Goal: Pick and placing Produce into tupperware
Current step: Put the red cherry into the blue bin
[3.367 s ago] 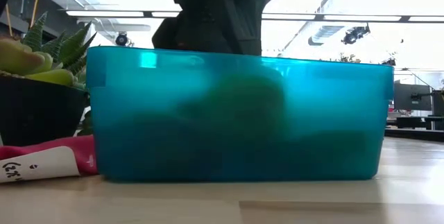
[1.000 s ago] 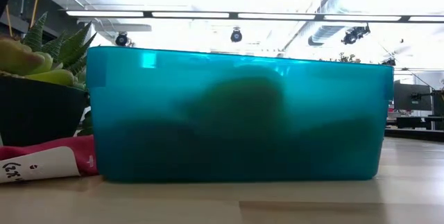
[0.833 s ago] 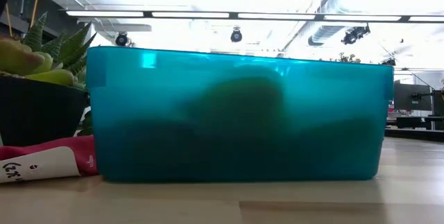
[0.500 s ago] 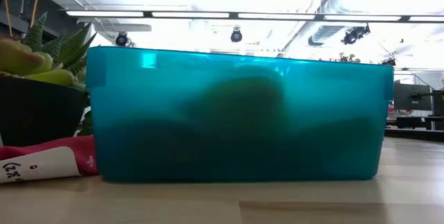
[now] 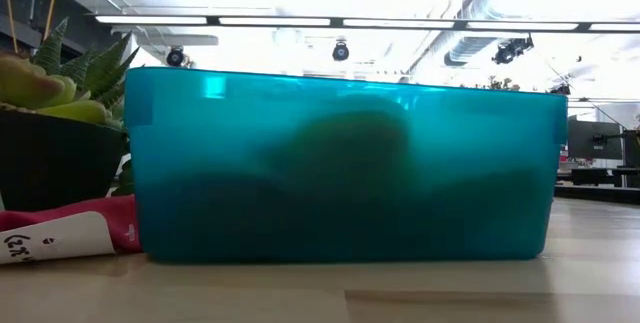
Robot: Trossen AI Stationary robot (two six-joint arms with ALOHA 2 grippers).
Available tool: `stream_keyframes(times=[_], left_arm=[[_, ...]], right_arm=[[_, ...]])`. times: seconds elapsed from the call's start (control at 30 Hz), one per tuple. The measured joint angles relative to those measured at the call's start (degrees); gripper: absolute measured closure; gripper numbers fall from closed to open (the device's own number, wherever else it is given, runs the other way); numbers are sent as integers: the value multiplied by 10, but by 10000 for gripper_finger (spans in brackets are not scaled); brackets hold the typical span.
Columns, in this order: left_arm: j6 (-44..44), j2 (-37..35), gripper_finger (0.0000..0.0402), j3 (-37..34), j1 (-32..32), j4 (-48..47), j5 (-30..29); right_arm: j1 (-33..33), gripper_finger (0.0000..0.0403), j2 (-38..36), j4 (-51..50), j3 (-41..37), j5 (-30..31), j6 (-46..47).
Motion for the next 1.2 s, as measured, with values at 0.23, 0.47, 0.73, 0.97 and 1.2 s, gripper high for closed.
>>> stream_keyframes(times=[0.23,0.47,0.73,0.97,1.2], left_arm=[[-6,-96,291,-99,-2,0,-14],[-18,-221,291,-264,-2,71,-17],[-19,-378,291,-441,-2,186,-12],[-32,-470,291,-526,-2,219,-22],[-118,-528,291,-579,-2,165,-23]], right_arm=[[0,179,0,10,0,32,5],[0,249,0,11,0,69,5],[0,330,0,37,0,72,16],[0,380,0,43,0,97,43],[0,397,7,49,0,107,59]])
